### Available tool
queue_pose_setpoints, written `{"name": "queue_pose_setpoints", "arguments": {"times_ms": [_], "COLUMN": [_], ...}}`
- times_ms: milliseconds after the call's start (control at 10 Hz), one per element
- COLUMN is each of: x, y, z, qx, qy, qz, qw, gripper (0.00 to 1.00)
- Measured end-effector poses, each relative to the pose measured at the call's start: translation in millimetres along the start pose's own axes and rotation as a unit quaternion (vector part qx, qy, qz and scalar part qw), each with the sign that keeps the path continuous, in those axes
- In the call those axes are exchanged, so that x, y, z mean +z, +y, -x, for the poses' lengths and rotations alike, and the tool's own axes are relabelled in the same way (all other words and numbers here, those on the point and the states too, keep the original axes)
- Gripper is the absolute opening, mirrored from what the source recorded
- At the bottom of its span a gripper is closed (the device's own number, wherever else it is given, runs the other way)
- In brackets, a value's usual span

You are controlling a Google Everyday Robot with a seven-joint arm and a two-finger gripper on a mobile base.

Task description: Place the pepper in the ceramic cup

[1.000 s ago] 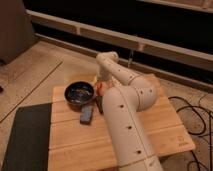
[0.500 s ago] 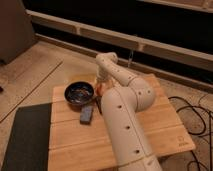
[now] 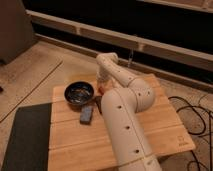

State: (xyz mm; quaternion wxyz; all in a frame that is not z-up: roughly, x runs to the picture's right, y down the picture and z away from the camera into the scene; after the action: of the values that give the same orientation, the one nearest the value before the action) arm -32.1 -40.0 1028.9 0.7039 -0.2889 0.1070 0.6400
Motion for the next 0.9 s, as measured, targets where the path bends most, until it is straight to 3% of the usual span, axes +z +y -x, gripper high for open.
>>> {"name": "queue_pose_setpoints", "arguments": {"times_ms": [200, 500, 900], "x": [-46, -117, -193], "y": [7, 18, 12], "z": [36, 69, 50], "qx": [-0.006, -0.036, -0.039], "qy": [-0.058, -0.127, -0.182], "qz": [0.001, -0.014, -0.045], "qw": [0.9983, 0.9912, 0.9814], "gripper": [0.00, 0.00, 0.00]}}
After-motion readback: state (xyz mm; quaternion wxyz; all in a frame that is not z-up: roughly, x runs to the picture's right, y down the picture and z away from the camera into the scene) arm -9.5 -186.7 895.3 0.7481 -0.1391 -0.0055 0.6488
